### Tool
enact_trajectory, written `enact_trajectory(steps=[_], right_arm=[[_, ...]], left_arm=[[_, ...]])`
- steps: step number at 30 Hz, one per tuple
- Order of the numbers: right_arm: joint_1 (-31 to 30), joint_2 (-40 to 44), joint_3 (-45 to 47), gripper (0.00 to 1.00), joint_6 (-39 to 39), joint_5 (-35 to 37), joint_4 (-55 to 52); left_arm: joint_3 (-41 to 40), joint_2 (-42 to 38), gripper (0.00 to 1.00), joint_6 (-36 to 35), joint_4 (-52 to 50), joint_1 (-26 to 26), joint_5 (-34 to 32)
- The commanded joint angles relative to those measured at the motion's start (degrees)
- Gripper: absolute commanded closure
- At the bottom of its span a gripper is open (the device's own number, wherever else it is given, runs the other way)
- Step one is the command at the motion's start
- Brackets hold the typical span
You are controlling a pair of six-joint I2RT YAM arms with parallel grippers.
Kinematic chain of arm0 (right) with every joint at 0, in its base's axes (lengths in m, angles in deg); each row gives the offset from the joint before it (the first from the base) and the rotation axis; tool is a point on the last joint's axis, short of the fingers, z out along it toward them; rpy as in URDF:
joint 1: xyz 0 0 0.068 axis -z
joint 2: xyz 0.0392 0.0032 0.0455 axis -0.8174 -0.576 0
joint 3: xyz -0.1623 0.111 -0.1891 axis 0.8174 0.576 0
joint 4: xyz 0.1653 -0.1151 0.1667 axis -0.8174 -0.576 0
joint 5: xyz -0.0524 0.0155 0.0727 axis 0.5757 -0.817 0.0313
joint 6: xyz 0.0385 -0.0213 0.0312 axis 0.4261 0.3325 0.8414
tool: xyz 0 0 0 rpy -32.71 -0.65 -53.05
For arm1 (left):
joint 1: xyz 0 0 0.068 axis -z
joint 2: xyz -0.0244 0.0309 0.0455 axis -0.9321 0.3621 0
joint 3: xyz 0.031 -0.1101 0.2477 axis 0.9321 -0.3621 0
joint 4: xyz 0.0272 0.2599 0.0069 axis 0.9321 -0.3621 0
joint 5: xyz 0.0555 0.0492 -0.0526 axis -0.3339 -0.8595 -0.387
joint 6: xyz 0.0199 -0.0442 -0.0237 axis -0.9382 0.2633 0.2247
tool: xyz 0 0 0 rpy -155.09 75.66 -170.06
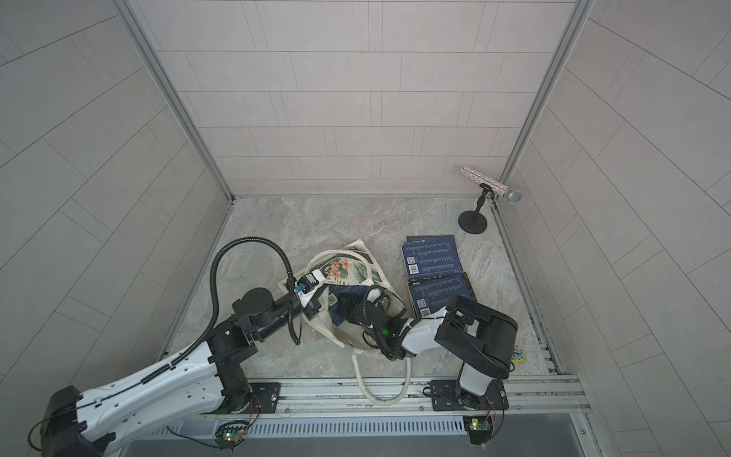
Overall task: Take out the books from the canvas bag
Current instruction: Adjust the books in the canvas bag.
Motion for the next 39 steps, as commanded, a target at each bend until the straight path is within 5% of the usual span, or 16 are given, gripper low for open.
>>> enact_trajectory(steps=[1,13,20,27,32,39], right_arm=[[1.9,-4.0,-0.8,0.07,-2.6,2.0,9.7],[2.8,1.1,-0.4,0.63,-7.6,1.0,7.3],[-1.4,15.7,-2.9,0.70,-13.8,5.6,-14.2],[-4.2,29.2,-5.1,0.67,-12.6,10.0,-36.8],[-3.6,30.0,-4.8,0.44,-14.5,9.8,-38.1],[-1.0,27.8,-3.4,0.30,-14.8,1.2,-34.2]], left_arm=[[3.5,-3.9,1.00,2.5,16.7,0.0,8.8],[3.3,-2.4,1.00,1.7,12.1,-1.8,2.5],[6.9,3.3,1.00,0.3,6.8,-1.8,-10.4],[9.0,6.6,1.00,0.3,3.7,-1.8,-14.4],[9.0,6.8,1.00,0.5,3.3,-1.8,-13.9],[8.7,6.8,1.00,0.9,3.3,-1.9,-12.5]])
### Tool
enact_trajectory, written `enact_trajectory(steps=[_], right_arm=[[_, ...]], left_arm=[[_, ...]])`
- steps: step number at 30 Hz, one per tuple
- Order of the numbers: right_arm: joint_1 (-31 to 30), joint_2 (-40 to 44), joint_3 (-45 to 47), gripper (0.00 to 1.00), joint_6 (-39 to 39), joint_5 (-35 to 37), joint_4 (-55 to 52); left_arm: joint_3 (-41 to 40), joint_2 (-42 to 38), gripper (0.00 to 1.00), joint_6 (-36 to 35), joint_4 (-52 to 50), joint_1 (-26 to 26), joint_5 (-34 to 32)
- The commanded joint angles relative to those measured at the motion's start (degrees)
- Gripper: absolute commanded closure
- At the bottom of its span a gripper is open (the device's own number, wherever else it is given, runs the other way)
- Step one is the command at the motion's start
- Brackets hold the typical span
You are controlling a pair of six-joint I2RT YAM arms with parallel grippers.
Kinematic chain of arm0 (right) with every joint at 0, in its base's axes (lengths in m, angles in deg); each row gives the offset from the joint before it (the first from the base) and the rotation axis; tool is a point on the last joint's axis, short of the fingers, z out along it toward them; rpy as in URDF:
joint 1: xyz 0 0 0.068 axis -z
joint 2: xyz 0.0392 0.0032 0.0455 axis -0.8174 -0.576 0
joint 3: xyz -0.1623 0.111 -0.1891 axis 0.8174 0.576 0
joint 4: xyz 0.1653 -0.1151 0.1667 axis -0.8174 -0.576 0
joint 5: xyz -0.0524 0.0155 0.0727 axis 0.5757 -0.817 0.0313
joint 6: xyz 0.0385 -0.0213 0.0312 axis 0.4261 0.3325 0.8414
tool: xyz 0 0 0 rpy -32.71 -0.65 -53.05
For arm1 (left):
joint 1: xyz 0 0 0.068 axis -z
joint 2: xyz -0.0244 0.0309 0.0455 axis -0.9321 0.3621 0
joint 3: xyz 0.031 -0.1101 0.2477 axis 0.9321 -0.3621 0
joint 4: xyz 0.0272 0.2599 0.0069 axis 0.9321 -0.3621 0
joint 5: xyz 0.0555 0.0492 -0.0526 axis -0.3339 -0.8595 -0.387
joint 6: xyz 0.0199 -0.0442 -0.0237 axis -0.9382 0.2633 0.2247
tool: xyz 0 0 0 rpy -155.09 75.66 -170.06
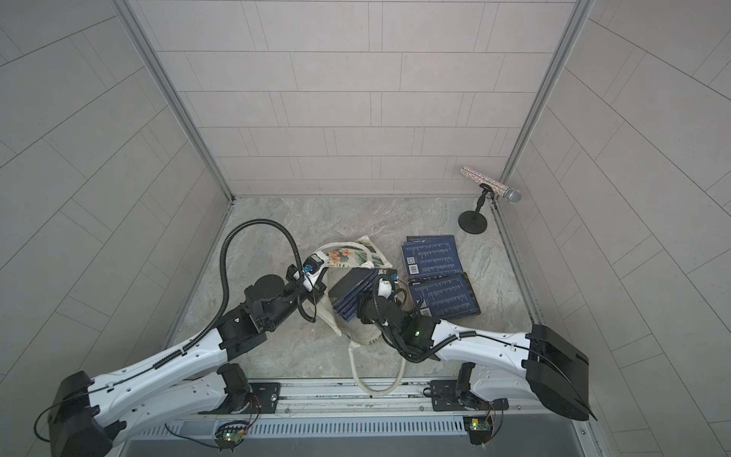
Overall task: Take out the books from the canvas bag
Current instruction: Adjust the books in the canvas bag.
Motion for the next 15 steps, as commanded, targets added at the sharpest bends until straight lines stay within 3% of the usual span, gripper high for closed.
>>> enact_trajectory(steps=[1,5,10,15], right_arm=[[0.6,-0.7,0.0,0.29,-0.9,-2.1,2.2],[1.1,-0.6,1.4,0.29,0.9,-1.6,3.2],[1.2,2.1,2.6,0.21,11.7,-0.5,-4.3],[1.1,-2.9,7.4,0.24,16.8,-5.5,9.7]], left_arm=[[2.4,-1.4,1.00,-0.6,5.5,0.0,-0.3],[2.3,-1.6,1.00,-0.6,5.5,0.0,0.0],[2.2,-1.7,1.00,-0.7,5.7,-0.1,0.0],[2.3,-1.5,1.00,-0.3,6.4,0.0,1.0]])
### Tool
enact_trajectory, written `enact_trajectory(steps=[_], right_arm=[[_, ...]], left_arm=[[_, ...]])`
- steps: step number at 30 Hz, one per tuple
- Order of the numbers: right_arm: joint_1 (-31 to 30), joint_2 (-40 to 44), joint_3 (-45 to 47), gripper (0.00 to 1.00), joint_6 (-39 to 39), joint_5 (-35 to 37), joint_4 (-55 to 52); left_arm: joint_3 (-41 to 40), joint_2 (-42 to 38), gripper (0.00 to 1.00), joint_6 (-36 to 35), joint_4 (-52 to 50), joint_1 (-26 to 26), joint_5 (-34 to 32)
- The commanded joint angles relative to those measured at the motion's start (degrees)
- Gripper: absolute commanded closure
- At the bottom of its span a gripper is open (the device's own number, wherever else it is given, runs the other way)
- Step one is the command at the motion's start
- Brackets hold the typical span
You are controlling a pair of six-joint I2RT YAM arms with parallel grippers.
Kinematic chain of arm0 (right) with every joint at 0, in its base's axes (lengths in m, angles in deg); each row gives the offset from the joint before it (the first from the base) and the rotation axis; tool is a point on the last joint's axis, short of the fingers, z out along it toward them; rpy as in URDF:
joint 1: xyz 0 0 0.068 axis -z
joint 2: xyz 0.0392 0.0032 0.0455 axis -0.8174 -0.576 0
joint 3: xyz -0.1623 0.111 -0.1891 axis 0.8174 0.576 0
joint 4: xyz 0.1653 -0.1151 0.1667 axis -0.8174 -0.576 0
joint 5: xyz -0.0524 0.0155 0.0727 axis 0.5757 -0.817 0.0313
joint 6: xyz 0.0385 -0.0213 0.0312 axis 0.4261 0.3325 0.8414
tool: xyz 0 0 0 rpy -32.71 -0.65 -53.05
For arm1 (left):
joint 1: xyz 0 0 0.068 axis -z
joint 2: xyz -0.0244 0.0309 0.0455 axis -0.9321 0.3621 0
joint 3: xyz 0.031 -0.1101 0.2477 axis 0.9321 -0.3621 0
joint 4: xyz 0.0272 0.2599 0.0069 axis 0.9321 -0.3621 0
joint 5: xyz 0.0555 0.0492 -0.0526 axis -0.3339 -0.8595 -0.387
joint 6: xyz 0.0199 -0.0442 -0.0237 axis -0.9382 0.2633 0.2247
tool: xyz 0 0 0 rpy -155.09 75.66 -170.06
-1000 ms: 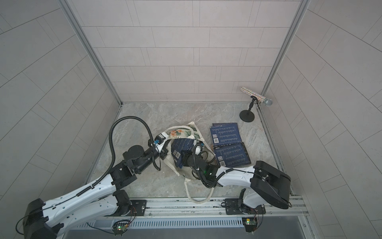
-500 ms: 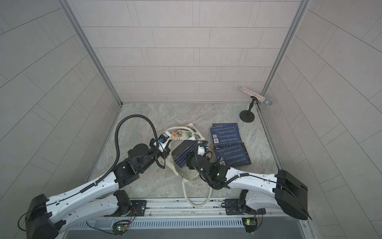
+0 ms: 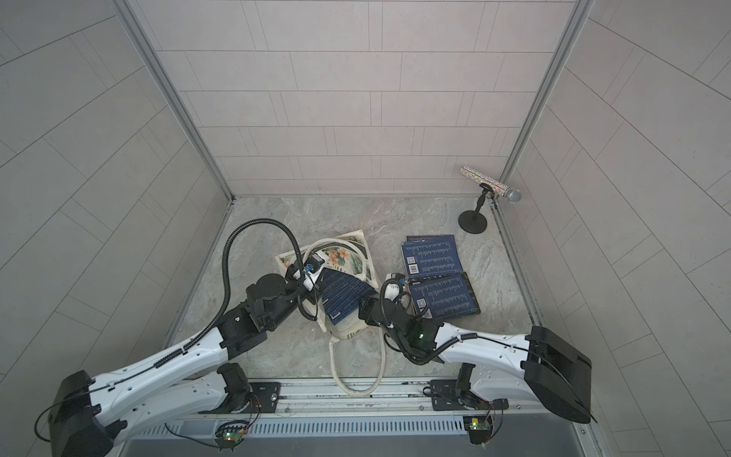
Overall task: Take out the books from the canvas bag
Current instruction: Adjust the books in the canvas bag, then pick up the book from the canvas bag.
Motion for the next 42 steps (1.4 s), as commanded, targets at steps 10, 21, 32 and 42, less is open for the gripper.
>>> enact_trajectory(steps=[10,21,32,42], right_arm=[[-2.0,-15.4,-1.9,0.38,7.8,-3.5,15.4],[0.7,-30.1,-5.1,0.51,6.1,-0.8,29.1],[1.4,-29.3,-5.3,0.81,4.8,-1.7,26.1],[1.0,-10.6,-10.5,0.98,-10.4,-10.1,-4.9]], left_arm=[[0.8,-3.2,1.00,0.7,9.5,0.0,3.9],[-0.7,-5.1,1.00,1.3,11.7,0.0,6.0],[-0.9,-5.2,1.00,0.8,11.8,0.0,3.2],[2.0,-1.7,1.00,0.6,7.7,-0.1,-5.0]])
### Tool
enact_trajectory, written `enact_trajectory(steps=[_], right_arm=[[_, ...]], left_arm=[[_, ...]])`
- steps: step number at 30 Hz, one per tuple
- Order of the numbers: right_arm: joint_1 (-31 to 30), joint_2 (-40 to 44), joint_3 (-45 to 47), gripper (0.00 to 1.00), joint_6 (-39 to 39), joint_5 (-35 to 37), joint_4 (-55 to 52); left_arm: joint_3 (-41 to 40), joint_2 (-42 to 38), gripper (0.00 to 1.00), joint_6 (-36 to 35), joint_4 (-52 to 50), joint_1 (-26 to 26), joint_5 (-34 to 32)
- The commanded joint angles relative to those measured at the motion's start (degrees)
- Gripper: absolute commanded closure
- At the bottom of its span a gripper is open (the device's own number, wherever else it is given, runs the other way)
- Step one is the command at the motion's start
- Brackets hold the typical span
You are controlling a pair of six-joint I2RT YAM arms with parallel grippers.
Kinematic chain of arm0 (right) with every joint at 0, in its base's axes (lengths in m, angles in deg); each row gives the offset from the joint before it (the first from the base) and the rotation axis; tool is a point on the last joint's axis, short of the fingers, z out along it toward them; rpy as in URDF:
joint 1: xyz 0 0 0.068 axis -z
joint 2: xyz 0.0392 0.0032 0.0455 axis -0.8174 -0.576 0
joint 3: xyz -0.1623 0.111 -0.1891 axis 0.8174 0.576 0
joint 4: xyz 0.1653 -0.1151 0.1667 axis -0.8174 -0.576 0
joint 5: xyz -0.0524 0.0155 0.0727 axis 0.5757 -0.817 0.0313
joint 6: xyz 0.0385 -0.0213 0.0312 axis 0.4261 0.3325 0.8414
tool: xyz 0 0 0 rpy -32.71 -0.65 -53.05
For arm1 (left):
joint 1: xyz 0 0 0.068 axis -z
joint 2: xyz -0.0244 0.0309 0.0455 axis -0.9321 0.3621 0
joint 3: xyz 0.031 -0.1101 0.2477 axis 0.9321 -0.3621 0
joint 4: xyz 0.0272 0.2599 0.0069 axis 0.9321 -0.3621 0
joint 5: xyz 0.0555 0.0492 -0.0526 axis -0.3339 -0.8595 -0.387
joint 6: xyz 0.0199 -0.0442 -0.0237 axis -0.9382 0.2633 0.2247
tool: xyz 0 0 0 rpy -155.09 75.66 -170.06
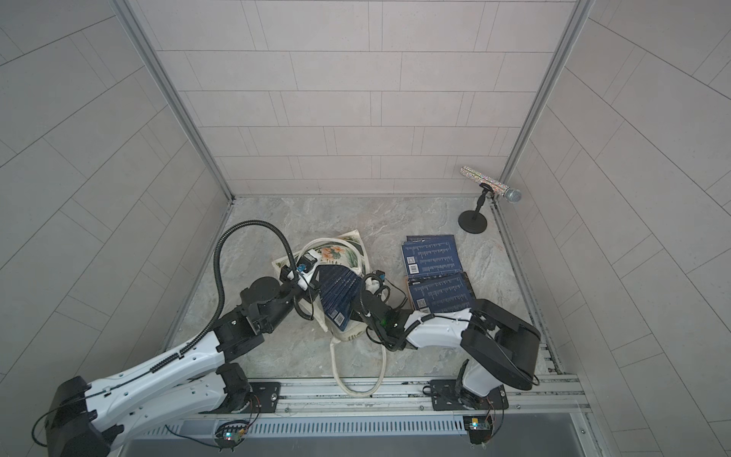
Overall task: Take out the books from the canvas bag
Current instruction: Pick up the book from the canvas bag.
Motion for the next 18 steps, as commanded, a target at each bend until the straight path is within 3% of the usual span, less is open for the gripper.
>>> enact_trajectory(steps=[1,5,11,15,18], right_arm=[[-0.8,6.2,-1.8,0.98,-8.7,-3.3,-11.8],[-0.8,11.3,-2.2,1.00,-12.2,-7.7,-16.0],[-0.9,18.0,-3.3,1.00,-24.8,-16.6,-19.8],[-0.9,23.3,-2.5,1.00,-30.3,-15.6,-23.7],[-0.9,25.9,-1.3,1.00,-35.9,-21.5,-23.5]], left_arm=[[4.1,0.6,1.00,0.0,5.0,0.1,-1.0],[4.9,2.1,1.00,0.3,3.8,0.1,-1.7],[6.1,3.2,1.00,0.8,2.0,0.0,-2.4],[6.1,3.5,1.00,0.9,1.9,0.0,-2.9],[6.4,4.0,1.00,1.1,1.6,0.0,-2.9]])
